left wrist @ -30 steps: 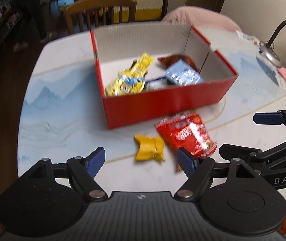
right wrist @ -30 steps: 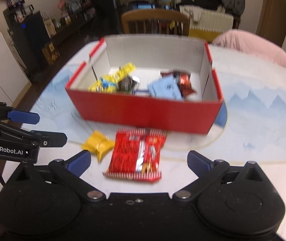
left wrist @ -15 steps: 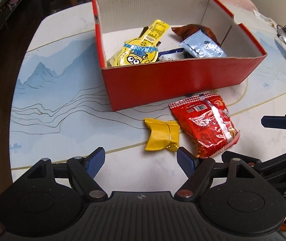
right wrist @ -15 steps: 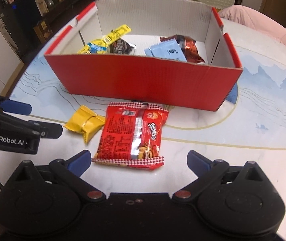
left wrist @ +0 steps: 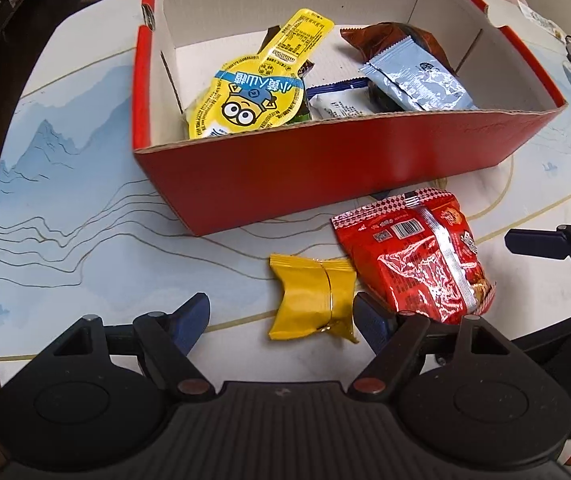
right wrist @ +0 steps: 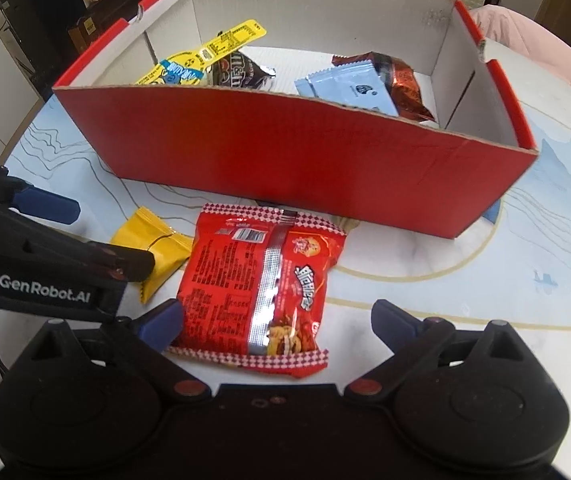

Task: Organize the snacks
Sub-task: 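Move the left gripper to the yellow-wrapped candy while the right approaches the red chip bag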

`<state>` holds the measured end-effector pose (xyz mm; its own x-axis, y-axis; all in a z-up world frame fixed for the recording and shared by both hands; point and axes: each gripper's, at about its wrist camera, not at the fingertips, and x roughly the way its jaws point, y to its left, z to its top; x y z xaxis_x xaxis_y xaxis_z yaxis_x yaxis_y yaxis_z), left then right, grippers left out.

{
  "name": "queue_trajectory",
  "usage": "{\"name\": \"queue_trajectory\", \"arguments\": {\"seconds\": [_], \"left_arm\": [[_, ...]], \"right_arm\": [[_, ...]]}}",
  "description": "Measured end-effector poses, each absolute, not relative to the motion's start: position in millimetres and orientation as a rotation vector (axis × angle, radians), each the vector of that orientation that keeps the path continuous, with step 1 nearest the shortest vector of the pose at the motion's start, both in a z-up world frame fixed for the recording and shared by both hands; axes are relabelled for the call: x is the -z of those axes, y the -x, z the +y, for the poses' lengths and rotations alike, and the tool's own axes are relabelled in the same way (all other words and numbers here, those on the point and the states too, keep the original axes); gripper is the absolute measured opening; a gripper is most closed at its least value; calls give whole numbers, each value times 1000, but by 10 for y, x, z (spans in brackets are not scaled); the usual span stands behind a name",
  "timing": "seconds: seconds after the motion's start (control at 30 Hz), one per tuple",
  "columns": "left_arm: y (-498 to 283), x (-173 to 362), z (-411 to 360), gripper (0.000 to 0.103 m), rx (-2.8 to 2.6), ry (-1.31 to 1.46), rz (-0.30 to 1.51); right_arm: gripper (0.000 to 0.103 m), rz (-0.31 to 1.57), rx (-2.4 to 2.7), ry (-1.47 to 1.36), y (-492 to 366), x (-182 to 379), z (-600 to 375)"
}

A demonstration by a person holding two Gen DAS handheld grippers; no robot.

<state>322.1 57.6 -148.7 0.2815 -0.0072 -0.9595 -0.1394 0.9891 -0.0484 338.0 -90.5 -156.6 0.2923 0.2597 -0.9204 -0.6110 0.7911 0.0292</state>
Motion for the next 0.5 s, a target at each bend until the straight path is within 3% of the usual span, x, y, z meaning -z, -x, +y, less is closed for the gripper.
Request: {"name": "queue_trajectory", "arguments": {"seconds": [0.23, 0.5], "left_arm": [[-3302, 1576, 578, 78, -97, 140, 1300], [-3386, 1665, 513, 78, -82, 124, 1315]], "right_arm": [[97, 1128, -629, 384, -3394, 1611, -862], [81, 1141, -697, 386, -3397, 1605, -867]]}}
